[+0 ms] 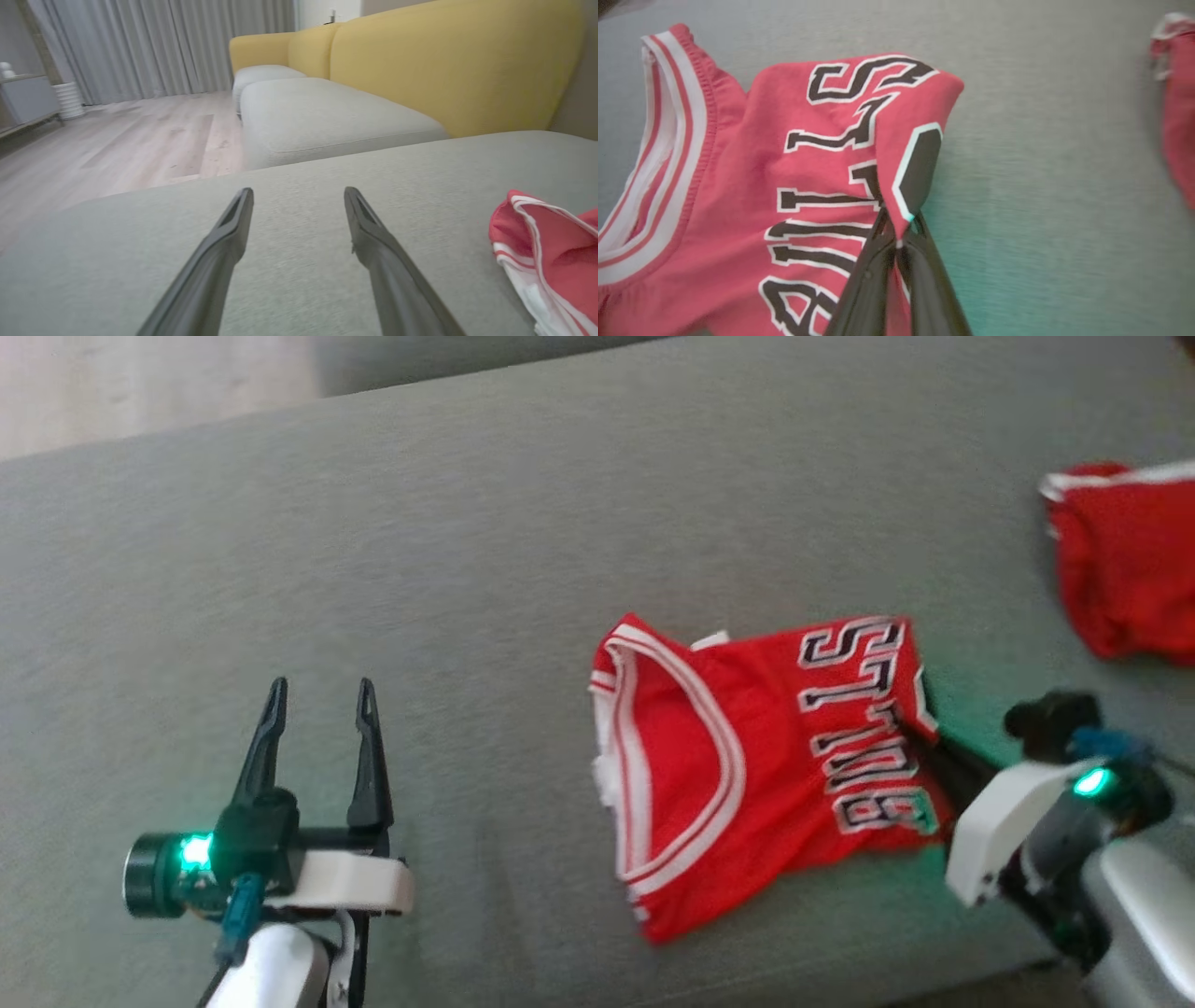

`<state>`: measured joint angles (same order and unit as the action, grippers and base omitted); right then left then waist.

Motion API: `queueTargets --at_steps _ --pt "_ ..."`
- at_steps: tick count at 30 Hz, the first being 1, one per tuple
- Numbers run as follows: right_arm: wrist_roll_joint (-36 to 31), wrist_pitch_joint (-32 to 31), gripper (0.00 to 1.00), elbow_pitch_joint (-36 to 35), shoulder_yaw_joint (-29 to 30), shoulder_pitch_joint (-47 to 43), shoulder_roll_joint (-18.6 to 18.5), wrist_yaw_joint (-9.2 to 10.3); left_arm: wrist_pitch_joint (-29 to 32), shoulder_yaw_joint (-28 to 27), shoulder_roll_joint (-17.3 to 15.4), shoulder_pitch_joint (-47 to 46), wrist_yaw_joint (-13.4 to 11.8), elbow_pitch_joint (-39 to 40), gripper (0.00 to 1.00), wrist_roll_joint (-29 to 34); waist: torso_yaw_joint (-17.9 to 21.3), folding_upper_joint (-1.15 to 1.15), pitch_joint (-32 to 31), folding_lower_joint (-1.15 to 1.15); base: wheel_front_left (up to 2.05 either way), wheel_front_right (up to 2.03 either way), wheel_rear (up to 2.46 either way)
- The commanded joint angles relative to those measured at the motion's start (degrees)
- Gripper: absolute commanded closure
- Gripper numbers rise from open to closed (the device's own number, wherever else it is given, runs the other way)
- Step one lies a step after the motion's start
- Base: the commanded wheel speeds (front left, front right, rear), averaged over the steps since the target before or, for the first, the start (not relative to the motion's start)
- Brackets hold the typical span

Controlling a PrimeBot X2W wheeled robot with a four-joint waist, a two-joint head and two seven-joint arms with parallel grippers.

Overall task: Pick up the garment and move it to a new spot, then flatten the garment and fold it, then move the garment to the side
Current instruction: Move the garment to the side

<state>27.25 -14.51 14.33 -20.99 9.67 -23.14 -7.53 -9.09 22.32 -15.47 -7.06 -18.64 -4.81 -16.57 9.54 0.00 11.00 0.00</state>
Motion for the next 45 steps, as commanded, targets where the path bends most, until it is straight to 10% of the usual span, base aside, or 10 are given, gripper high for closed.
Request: queueTargets --at_steps 1,14,27,28,29,38,45 --pt "0.4 1.2 1.00 -0.9 0.3 3.1 -2.7 0.04 0.2 -1.6 -1.0 -3.3 -0.1 2.3 0.00 0.5 5.6 0.00 1.6 0.00 0.00 0.00 0.00" --pt "0.5 5.9 1.00 7.1 6.3 16.1 -10.6 0.04 2.0 1.3 -0.7 -9.6 1.5 3.0 0.00 2.4 7.3 0.00 9.0 0.00 0.00 0.00 0.00" --pt "0.0 10.7 1.00 28.6 26.0 25.3 -19.4 0.04 2.5 4.8 0.3 -16.8 2.9 2.0 0.00 5.2 5.0 0.00 16.2 0.00 0.00 0.00 0.00" --pt "-0.4 10.8 0.40 30.2 26.9 25.7 -19.1 0.04 2.5 4.9 0.3 -17.0 2.9 2.0 0.00 5.2 5.0 0.00 16.3 0.00 0.00 0.00 0.00" --pt "-1.0 11.0 0.00 31.6 27.4 26.1 -18.7 0.04 2.5 4.9 0.3 -17.2 3.0 1.8 0.00 5.2 5.1 0.00 16.4 0.00 0.00 0.00 0.00" --pt "-5.8 15.9 0.00 36.0 31.1 27.3 -14.7 0.04 1.3 5.0 0.7 -17.1 3.2 0.2 0.00 4.2 4.8 0.00 14.6 0.00 0.00 0.00 0.00" --pt "-9.1 22.0 0.00 23.2 31.8 20.7 -7.5 0.04 -0.5 3.7 0.5 -13.7 1.8 -0.9 0.00 2.4 3.4 0.00 9.8 0.00 0.00 0.00 0.00"
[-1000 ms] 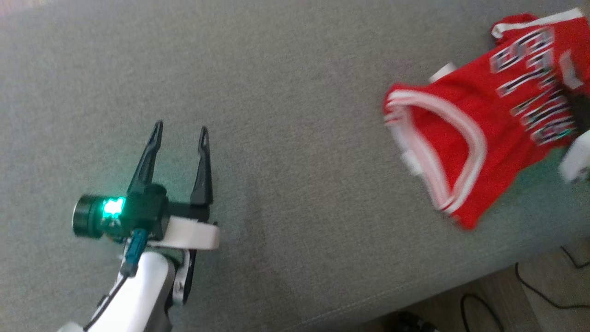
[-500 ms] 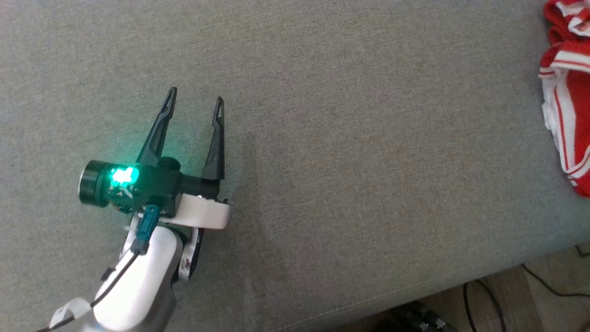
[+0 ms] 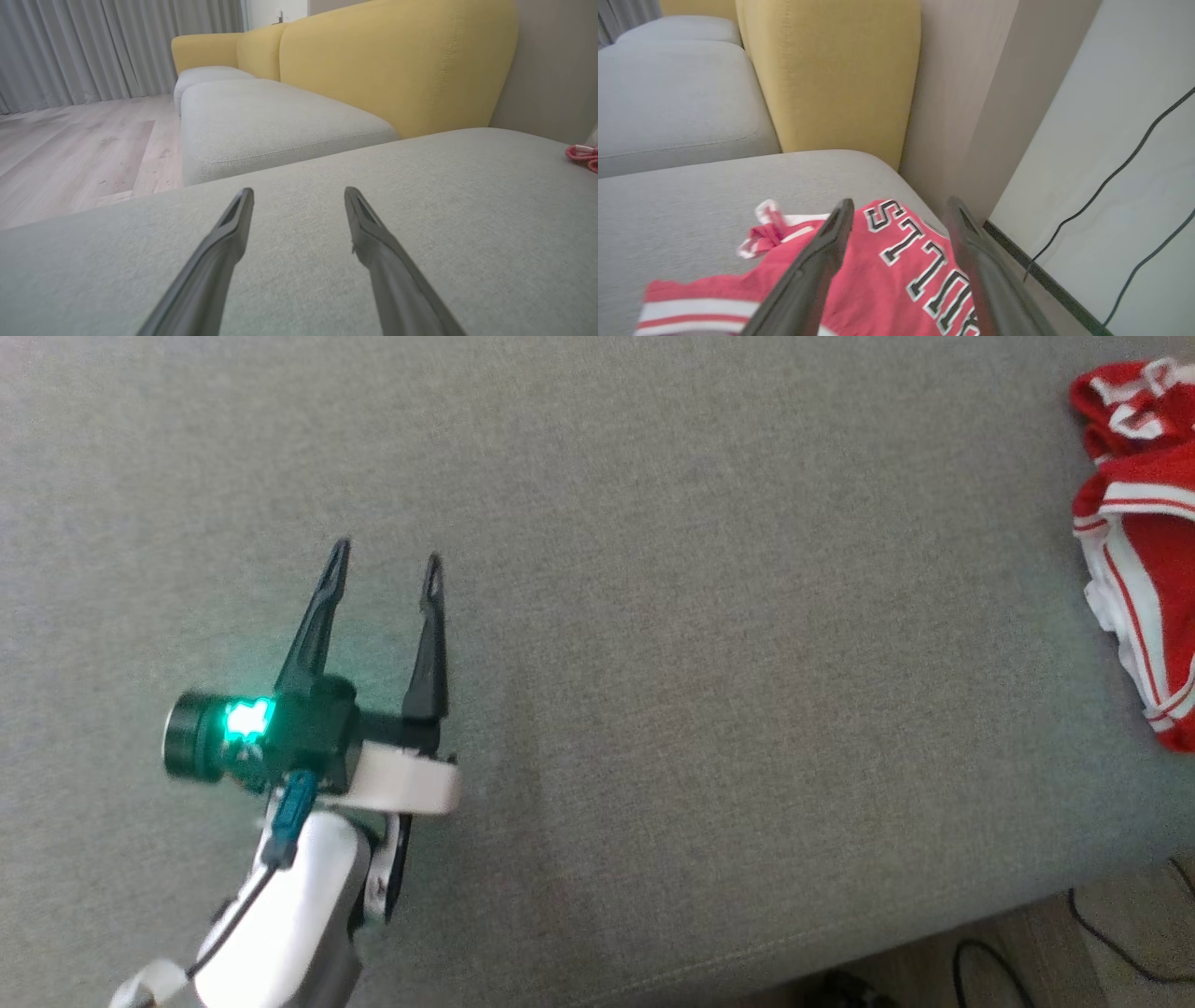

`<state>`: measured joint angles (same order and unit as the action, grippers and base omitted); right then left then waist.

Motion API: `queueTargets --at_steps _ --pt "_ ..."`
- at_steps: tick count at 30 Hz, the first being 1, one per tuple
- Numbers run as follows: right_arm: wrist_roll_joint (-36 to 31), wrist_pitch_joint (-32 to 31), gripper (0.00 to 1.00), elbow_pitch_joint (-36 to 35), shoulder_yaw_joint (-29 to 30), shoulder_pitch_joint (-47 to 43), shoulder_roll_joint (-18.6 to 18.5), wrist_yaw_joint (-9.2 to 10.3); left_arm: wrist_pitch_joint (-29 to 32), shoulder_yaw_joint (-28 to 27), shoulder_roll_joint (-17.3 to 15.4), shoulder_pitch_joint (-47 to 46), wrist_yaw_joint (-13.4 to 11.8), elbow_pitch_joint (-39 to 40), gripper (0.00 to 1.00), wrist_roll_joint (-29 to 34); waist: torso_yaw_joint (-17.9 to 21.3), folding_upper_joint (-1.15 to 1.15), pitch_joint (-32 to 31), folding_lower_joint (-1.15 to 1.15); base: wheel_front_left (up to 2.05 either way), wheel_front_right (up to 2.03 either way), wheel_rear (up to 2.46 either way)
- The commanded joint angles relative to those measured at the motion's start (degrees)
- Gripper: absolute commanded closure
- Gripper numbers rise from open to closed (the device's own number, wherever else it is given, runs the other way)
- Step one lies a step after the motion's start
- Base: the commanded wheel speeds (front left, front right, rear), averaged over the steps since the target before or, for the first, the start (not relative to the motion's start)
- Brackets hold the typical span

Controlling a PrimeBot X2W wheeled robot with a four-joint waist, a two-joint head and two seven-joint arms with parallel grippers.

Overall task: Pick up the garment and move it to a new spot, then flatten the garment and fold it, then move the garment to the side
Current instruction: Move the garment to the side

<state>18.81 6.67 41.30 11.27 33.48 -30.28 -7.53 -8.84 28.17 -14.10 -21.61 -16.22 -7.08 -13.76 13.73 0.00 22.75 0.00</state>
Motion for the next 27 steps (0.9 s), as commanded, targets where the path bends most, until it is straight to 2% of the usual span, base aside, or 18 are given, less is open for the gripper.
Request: queueTargets --at_steps 1,2,3,11,15,21,27 --pt "-1.2 1.1 0.00 -6.8 -0.4 -4.7 0.9 0.04 -1.0 -2.4 -0.9 1.5 -0.8 1.3 0.00 -0.7 -1.1 0.00 -2.7 0.00 0.00 0.00 0.00" --pt "-1.7 1.0 0.00 -9.9 -0.4 -6.5 2.4 0.04 -1.2 -2.7 -1.0 2.2 -1.1 1.2 0.00 -1.0 -1.4 0.00 -3.5 0.00 0.00 0.00 0.00" --pt "-1.7 1.0 0.00 -9.9 -0.4 -6.5 2.4 0.04 -1.2 -2.7 -1.0 2.2 -1.1 1.2 0.00 -1.0 -1.4 0.00 -3.5 0.00 0.00 0.00 0.00" --pt "-5.7 -4.7 0.00 -35.6 -0.7 -21.5 15.7 0.04 -2.9 -5.4 -1.7 6.7 -2.9 1.3 0.00 -3.4 -6.2 0.00 -8.6 0.00 0.00 0.00 0.00" --pt "-7.4 -7.6 0.00 -45.3 -3.1 -26.7 20.8 0.04 -3.3 -7.1 -2.9 8.9 -4.1 1.7 0.00 -4.1 -8.8 0.00 -10.4 0.00 0.00 0.00 0.00" --pt "-8.1 -10.4 0.00 -52.2 -6.4 -31.1 24.2 0.04 -3.2 -9.6 -4.8 12.4 -5.7 2.8 0.00 -5.3 -11.9 0.00 -12.8 0.00 0.00 0.00 0.00" --pt "-7.9 -11.4 0.00 -54.7 -8.0 -35.3 26.0 0.04 -2.2 -10.4 -6.4 16.0 -6.2 4.0 0.00 -6.2 -12.3 0.00 -15.3 0.00 0.00 0.00 0.00"
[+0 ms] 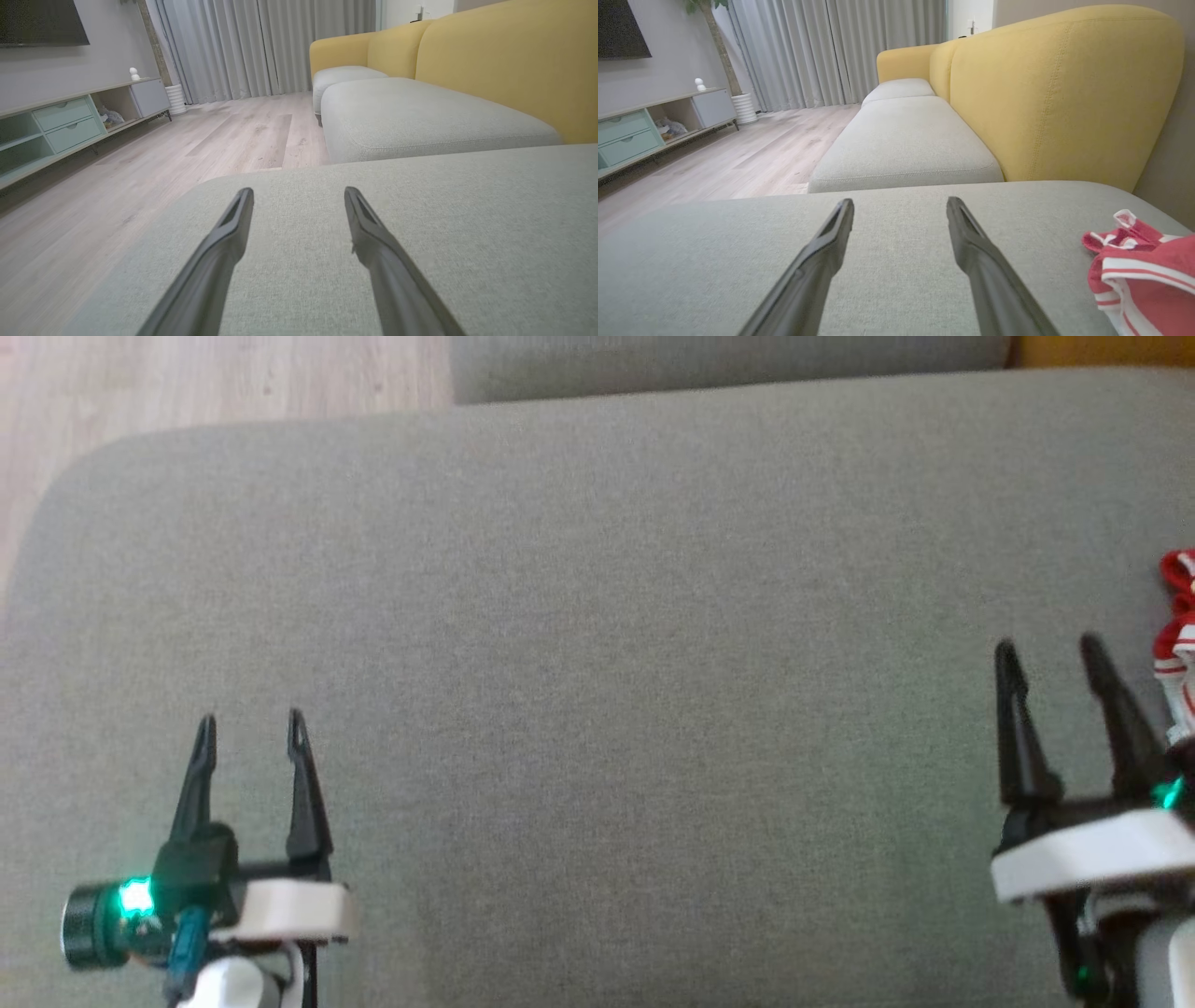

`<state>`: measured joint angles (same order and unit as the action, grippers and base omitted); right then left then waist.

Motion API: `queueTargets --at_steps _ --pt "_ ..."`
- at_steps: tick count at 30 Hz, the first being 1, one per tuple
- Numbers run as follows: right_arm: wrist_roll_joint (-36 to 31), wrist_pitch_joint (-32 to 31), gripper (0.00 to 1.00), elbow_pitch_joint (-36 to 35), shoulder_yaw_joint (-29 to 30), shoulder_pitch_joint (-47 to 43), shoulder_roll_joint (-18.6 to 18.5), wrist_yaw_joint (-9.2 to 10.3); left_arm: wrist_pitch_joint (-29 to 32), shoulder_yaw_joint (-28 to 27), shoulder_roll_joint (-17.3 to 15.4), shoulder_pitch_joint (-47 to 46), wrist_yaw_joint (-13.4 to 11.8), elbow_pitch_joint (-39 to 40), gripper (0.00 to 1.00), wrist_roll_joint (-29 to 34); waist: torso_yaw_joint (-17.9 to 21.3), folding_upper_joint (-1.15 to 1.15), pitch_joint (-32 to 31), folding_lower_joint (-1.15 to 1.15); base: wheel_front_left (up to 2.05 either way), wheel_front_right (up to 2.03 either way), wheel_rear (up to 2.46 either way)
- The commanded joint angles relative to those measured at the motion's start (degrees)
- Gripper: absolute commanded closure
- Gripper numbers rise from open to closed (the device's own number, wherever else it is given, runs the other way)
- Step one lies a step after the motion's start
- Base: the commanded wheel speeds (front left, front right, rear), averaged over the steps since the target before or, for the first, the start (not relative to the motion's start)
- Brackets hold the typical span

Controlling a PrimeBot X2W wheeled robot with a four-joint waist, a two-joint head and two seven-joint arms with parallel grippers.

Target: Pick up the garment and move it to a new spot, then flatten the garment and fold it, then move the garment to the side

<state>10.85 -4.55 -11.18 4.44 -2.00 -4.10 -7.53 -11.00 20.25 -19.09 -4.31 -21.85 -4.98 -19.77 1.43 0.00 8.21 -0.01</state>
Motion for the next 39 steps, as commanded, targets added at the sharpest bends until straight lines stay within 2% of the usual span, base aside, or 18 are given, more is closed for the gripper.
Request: queueTargets --at_steps 1,16,39 --pt "0.0 -0.3 0.00 -2.5 -1.4 -0.6 0.0 0.04 0.3 -2.4 -1.6 -0.6 -0.7 2.3 0.00 -0.2 0.1 0.00 -1.1 0.01 0.00 0.00 0.00" --pt "-1.8 -1.4 0.00 -3.9 -5.0 -6.9 1.0 0.04 4.0 -1.1 -2.8 5.4 -1.9 3.4 0.00 -0.9 1.2 0.00 -6.0 0.01 0.00 0.00 0.00" --pt "-0.8 -1.7 0.00 -3.7 -5.9 -7.0 0.8 0.04 5.7 0.2 -3.8 4.9 -0.9 3.1 0.00 -1.9 1.7 0.00 -6.0 0.01 0.00 0.00 0.00"
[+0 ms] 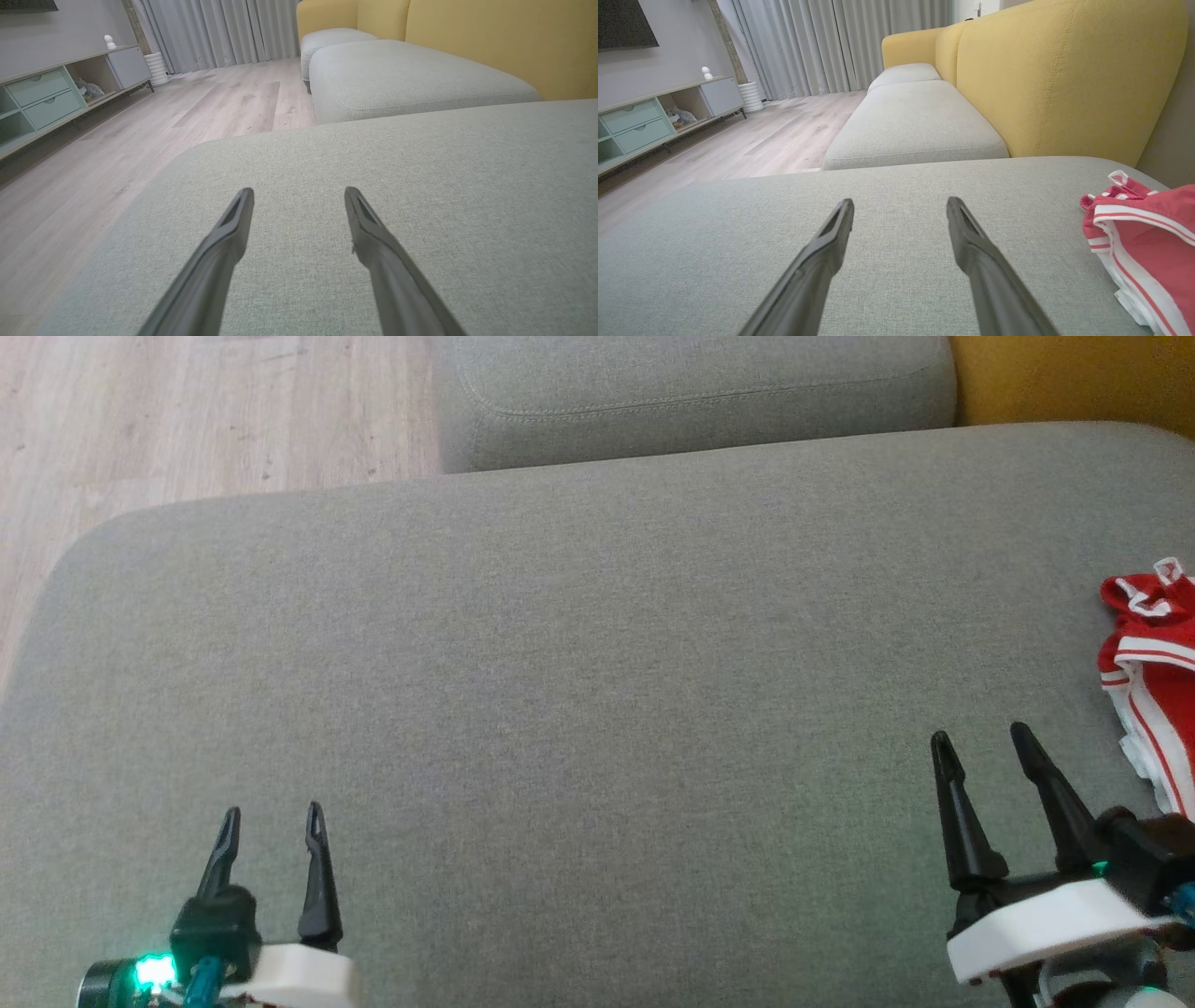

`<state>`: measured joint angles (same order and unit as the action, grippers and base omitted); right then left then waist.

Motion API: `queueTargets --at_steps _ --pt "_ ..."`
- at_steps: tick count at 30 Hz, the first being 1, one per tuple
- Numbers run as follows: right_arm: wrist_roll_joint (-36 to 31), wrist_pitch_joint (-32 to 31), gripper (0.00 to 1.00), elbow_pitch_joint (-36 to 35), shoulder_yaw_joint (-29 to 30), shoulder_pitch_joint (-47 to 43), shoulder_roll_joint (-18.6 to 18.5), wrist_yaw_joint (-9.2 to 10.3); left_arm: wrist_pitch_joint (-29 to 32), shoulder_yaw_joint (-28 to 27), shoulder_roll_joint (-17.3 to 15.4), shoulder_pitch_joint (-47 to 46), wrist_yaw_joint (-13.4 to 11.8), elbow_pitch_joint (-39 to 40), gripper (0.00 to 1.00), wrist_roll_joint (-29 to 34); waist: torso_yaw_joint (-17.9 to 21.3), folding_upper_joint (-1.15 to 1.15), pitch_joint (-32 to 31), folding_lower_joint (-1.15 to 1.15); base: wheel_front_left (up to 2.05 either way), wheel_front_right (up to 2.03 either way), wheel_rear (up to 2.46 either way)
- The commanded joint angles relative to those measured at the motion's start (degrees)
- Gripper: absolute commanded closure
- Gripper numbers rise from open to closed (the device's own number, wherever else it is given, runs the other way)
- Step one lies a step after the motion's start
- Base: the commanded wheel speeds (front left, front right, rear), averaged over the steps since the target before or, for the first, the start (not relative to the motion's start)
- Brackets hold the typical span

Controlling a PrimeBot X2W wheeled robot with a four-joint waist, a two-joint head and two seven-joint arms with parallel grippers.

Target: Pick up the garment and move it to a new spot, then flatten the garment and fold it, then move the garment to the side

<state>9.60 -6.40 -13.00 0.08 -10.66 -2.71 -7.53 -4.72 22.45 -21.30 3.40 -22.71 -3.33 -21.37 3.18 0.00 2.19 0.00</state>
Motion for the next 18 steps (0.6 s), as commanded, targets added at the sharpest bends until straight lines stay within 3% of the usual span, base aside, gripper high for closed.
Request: queueTargets --at_steps 1,5,6,10,18 --pt "0.5 0.1 0.00 -1.9 -1.6 1.7 -0.6 0.04 -0.6 -2.0 -1.6 -2.9 0.0 1.4 0.00 -0.3 0.0 0.00 0.0 0.00 0.00 0.00 0.00" --pt "0.8 0.2 0.00 -1.7 -1.6 1.8 -0.6 0.04 -0.6 -1.8 -1.6 -3.0 -0.1 1.4 0.00 -0.4 0.0 0.00 0.0 0.00 0.00 0.00 0.00" --pt "0.5 0.0 1.00 0.4 0.0 0.0 0.0 0.00 -0.1 0.1 0.1 0.0 0.0 -0.2 1.00 0.0 0.1 0.00 0.0 0.00 0.00 0.00 0.00" --pt "0.7 0.0 1.00 4.3 -0.1 -0.8 0.0 0.00 0.0 0.6 1.5 1.1 0.1 -3.1 1.00 -0.2 0.1 0.00 0.0 0.00 0.00 0.00 0.00" --pt "6.4 0.4 1.00 5.7 -0.2 0.3 -0.4 0.00 0.5 -1.1 2.5 0.6 1.9 -3.3 1.00 -4.9 -0.2 0.00 -0.2 0.00 0.00 0.00 0.00"
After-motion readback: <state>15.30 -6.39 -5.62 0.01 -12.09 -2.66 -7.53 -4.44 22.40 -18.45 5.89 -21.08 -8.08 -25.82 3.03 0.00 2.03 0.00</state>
